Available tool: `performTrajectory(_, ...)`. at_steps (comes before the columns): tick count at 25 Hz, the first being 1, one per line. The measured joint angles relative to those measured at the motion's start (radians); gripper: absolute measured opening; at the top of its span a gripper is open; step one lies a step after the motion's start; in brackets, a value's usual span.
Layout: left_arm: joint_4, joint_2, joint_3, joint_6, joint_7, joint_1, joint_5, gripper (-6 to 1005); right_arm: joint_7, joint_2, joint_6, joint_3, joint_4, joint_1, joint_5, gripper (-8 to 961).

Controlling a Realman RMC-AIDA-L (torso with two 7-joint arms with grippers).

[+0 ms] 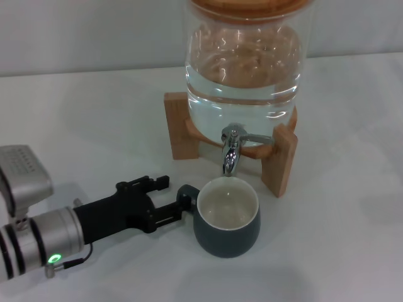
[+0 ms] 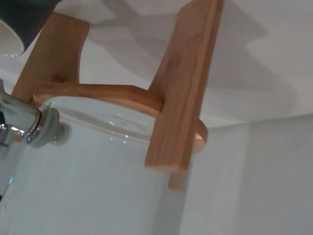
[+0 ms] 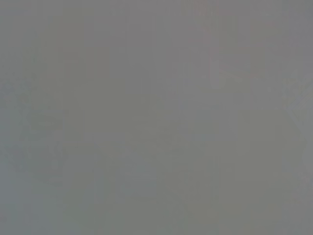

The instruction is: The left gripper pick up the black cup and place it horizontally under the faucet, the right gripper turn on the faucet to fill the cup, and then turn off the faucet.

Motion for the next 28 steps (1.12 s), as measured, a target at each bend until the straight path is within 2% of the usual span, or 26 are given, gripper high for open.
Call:
performTrajectory(5, 0.071, 0.002, 0.0, -0.007, -0.001, 0.072, 0.001, 704, 0.0, 0.0, 0.004, 0.0, 0.0, -0.007, 0.0, 825)
performTrajectory(12, 0.08, 0.005, 0.012, -0.024, 0.005, 0.103, 0.002, 702, 0.0, 0.0, 0.016, 0.0, -0.001, -0.014, 0.0, 825)
performTrajectory(18, 0.093, 0.009, 0.006, -0.105, 0.036, 0.136, 0.002, 701, 0.011, 0.001, 0.034, 0.0, -0.013, -0.034, 0.001, 825)
performTrajectory(20, 0.133, 0.011, -0.004, -0.129, 0.037, 0.183, -0.001, 700, 0.026, 0.001, 0.055, -0.006, -0.024, -0.05, -0.001, 825)
performTrajectory(21, 0.133, 0.011, -0.004, -0.129, 0.037, 0.183, -0.001, 700, 0.026, 0.001, 0.055, -0.006, -0.024, -0.05, -0.001, 825)
performTrajectory(24, 0.161, 0.011, -0.071, -0.149, 0.055, 0.231, -0.005, 699, 0.088, 0.001, 0.068, -0.036, -0.087, -0.076, -0.039, 825)
performTrajectory(28, 0.15, 0.007, -0.225, -0.212, 0.109, 0.274, -0.017, 698, 0.223, 0.0, 0.101, -0.09, -0.221, -0.119, -0.113, 825)
